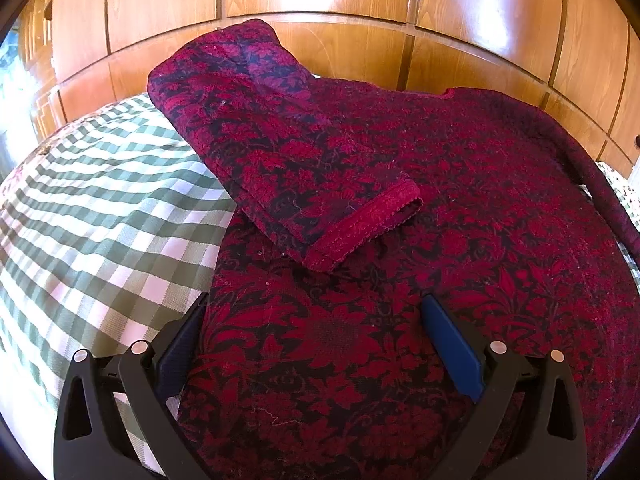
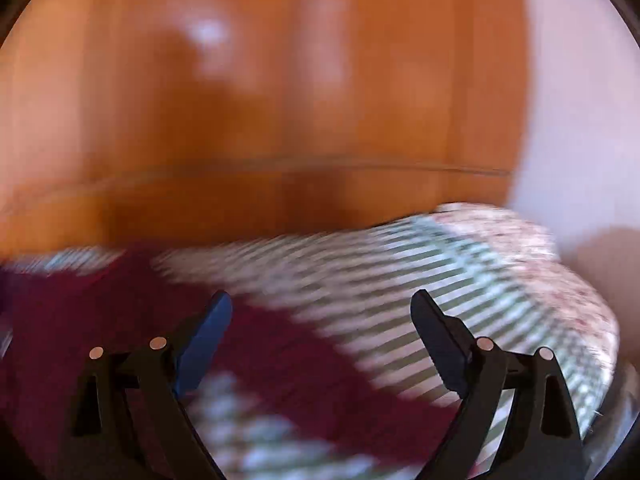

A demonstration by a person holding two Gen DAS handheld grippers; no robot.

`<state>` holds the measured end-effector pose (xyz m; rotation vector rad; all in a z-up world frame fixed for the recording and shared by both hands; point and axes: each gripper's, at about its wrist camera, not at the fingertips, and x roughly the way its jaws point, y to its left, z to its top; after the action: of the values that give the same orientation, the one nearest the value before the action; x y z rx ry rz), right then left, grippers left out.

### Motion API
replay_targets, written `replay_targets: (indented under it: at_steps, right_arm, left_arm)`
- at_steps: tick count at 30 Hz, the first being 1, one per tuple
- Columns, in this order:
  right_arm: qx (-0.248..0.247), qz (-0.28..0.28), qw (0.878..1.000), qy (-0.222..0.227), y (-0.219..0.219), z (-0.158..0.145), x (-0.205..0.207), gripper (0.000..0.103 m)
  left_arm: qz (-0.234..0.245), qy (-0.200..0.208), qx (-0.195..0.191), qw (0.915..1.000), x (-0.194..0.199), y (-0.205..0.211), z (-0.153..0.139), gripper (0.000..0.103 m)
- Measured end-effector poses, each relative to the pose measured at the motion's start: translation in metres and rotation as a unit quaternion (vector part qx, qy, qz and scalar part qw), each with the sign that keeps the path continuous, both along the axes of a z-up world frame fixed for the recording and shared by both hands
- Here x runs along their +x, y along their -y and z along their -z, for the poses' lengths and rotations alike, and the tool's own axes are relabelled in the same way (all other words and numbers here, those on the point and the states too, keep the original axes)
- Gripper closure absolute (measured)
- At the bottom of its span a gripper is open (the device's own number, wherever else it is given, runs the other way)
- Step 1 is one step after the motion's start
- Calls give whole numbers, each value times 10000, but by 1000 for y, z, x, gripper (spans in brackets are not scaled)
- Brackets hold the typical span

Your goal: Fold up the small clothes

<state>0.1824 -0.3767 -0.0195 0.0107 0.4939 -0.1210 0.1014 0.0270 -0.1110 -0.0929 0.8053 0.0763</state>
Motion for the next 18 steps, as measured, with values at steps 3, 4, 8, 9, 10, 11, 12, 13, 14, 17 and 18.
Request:
replay_targets:
  at_steps: [3,4,8,9,10,11,12,13,14,17,18]
  right_arm:
    - [-165,-418,9987,-257,-56,33,-10,13]
    - [-244,-489,9979,-338,-70,42,-8,13]
    - [-816,-473,9926,-769,-115,76,13,12]
    - [-989,-434,9898,-927,-120,82,21,12]
    - [-1106,-378,9877,-1038,-124,87,26,12]
    - [-1187,-302,9847,-1237,-126,96,32,9]
    - [-1180,-283,9836,-1331,-121,104,37,8]
    - [-1106,-281,9839,-1377,-119,108,39,7]
    - [-1061,-263,9845,-1375,-117,107,40,5]
    - [-986,-239,9856,-1350,-111,108,40,4]
    - [-976,-225,9859,-1340,-110,107,39,4]
  left_arm:
    - [8,49,-13,10000,-2,-1,-8,3]
    - [-7,112,19,9999,-2,-1,-12,3]
    - [33,890,374,9953,-10,4,-50,3]
    - [81,1023,528,9933,-8,7,-57,3]
    - [210,1080,687,9916,-2,10,-64,3]
    - [284,1050,774,9911,4,12,-66,3]
    - [371,938,858,9912,15,13,-66,3]
    - [436,808,886,9918,26,14,-64,3]
    - [504,596,909,9928,41,14,-60,3]
    - [611,245,1159,9911,73,17,-40,6]
    - [686,119,1300,9891,81,18,-33,10]
